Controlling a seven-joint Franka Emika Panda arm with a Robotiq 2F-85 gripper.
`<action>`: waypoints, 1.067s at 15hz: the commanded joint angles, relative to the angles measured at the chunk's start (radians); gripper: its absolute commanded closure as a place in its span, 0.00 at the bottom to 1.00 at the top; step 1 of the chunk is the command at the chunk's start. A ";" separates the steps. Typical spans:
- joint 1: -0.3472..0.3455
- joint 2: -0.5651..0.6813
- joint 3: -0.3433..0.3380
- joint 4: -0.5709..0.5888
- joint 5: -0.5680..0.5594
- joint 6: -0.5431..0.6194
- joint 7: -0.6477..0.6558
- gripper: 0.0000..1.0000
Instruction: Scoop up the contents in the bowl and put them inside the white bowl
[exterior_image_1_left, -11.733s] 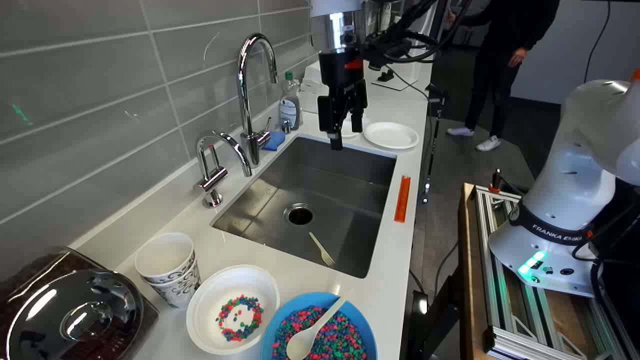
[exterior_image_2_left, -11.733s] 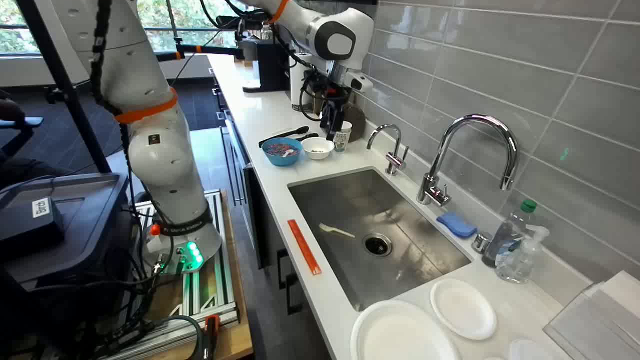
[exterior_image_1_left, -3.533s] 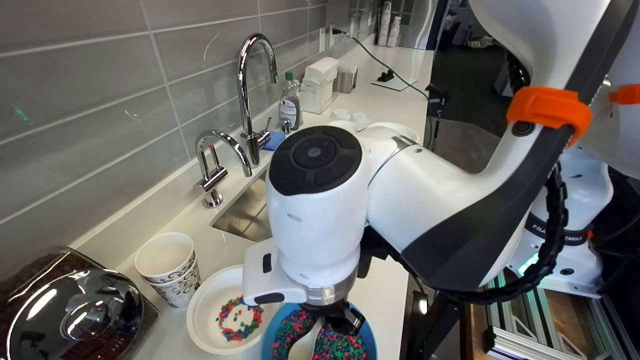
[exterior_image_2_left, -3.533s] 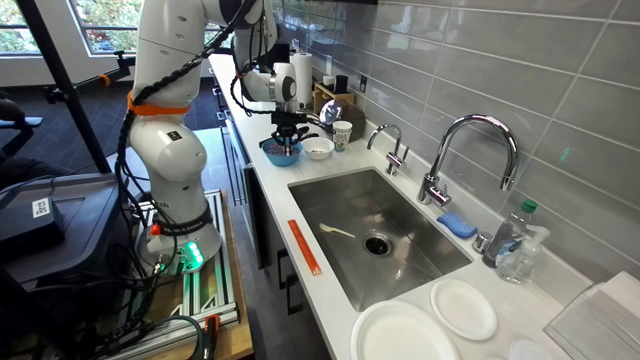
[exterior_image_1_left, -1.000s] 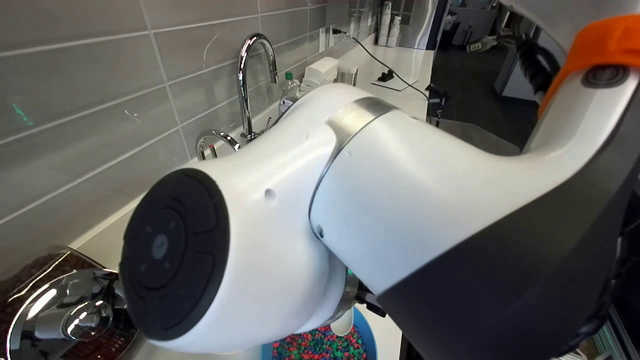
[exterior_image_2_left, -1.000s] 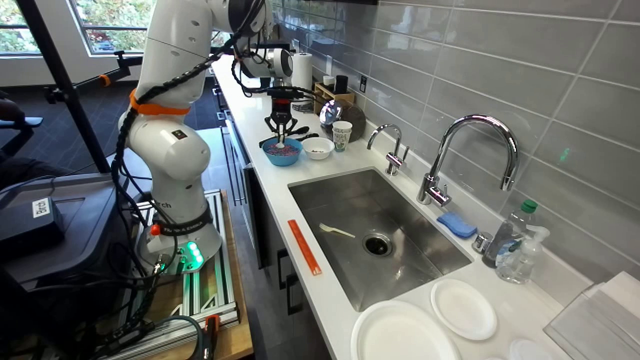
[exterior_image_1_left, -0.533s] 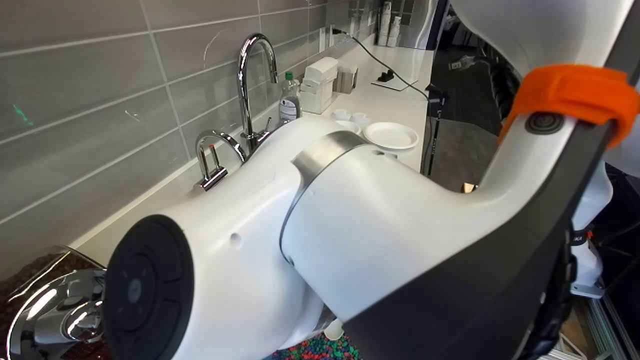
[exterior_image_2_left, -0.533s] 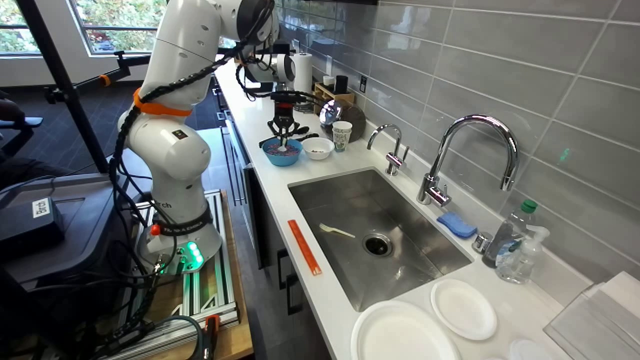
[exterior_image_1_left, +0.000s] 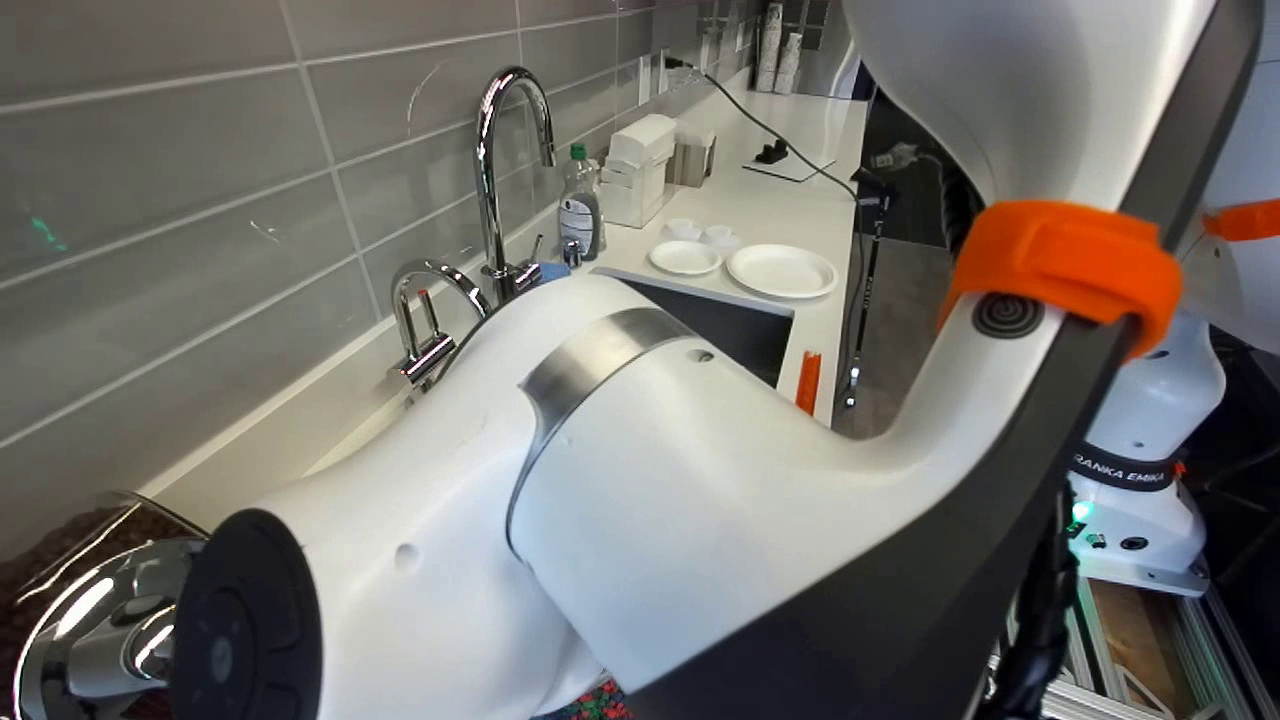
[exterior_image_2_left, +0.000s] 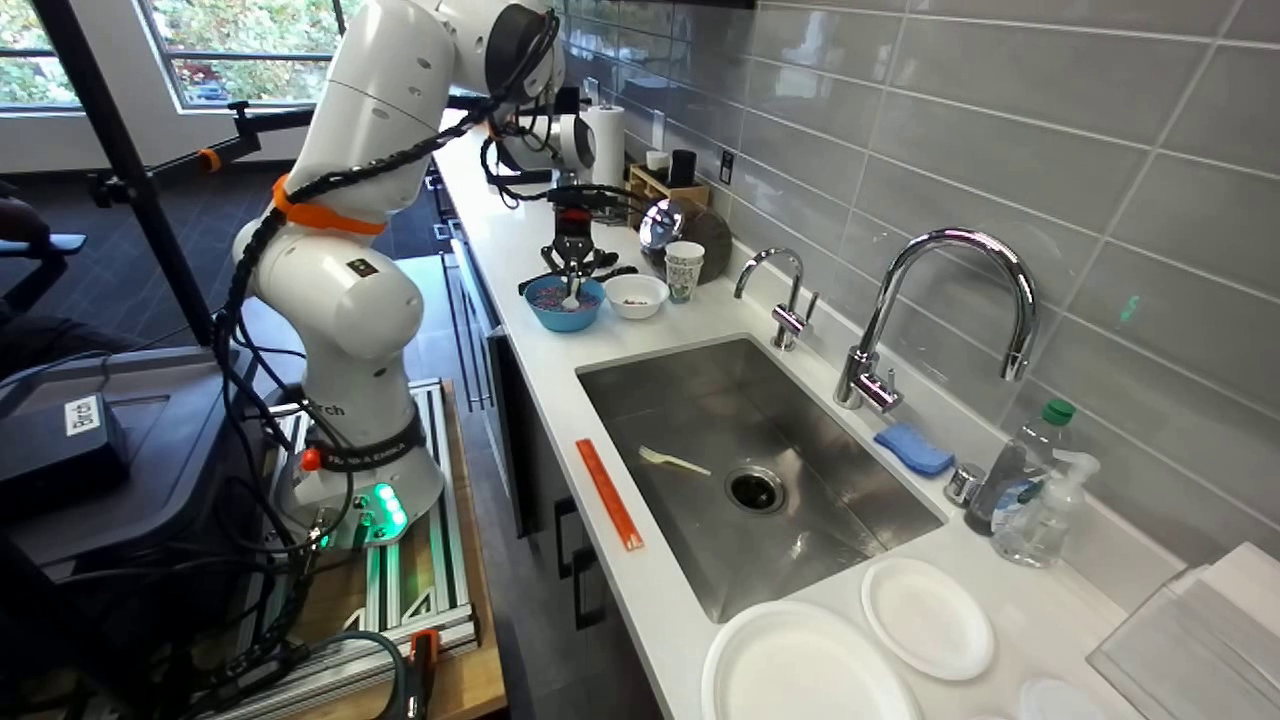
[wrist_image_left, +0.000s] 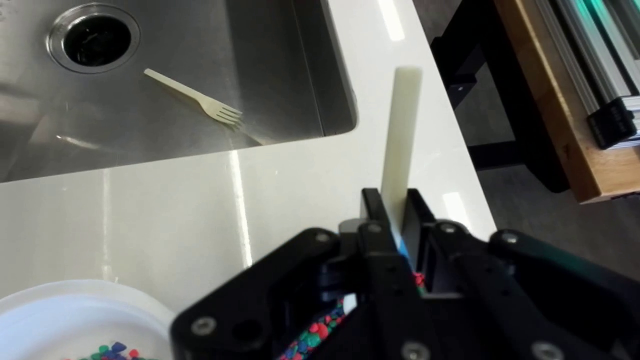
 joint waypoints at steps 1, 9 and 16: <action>0.032 0.053 -0.017 0.069 -0.033 -0.062 0.011 0.97; 0.068 0.118 -0.044 0.141 -0.049 -0.095 0.031 0.97; 0.090 0.161 -0.055 0.201 -0.046 -0.097 0.033 0.97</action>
